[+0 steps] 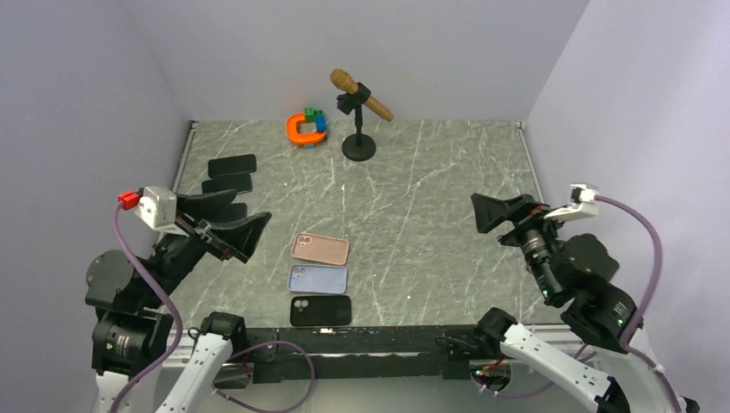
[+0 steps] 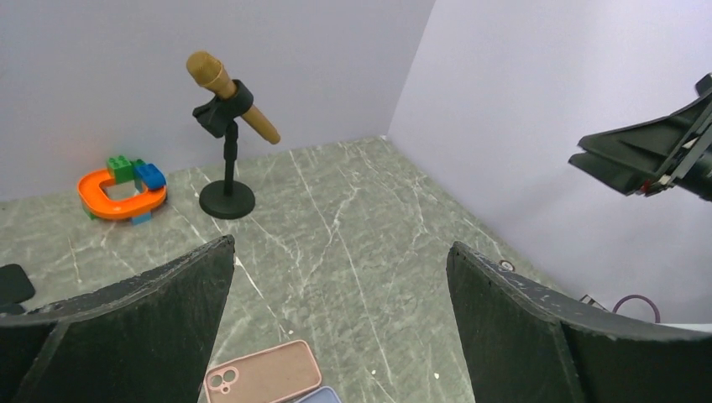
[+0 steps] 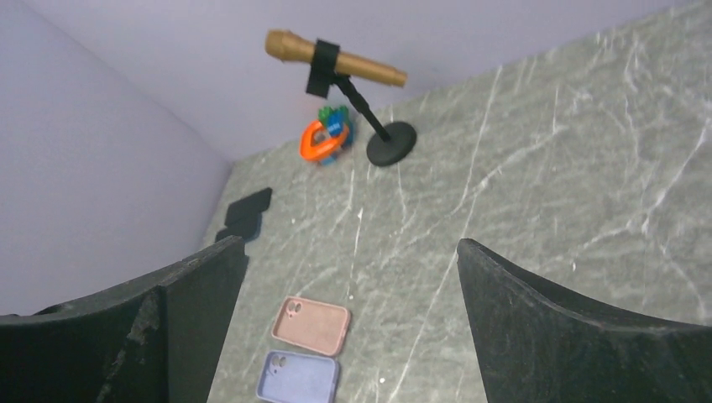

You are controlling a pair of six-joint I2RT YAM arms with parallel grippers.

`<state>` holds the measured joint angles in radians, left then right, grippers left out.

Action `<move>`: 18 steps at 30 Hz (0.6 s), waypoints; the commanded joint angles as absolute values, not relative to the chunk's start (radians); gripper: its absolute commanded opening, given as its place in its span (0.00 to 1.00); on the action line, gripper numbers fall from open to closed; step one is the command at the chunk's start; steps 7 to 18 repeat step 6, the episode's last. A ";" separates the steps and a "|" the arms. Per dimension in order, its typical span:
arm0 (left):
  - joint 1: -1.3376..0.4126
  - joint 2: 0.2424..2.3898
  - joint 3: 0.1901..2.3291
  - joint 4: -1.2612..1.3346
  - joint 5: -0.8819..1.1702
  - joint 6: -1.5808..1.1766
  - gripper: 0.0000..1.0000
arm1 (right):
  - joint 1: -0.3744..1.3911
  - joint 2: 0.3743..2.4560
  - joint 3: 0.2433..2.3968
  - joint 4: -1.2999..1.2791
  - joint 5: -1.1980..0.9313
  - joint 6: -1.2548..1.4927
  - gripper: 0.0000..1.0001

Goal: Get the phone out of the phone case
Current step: Reset both arms

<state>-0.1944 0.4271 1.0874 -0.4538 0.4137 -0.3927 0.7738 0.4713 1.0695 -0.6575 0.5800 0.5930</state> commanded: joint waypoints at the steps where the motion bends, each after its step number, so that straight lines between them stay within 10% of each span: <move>1: -0.196 0.439 1.126 -0.499 0.422 -0.361 0.99 | 0.777 0.445 1.125 -0.613 0.612 0.499 1.00; 18: -0.196 0.452 1.123 -0.499 0.438 -0.374 0.99 | 0.778 0.437 1.112 -0.624 0.636 0.470 1.00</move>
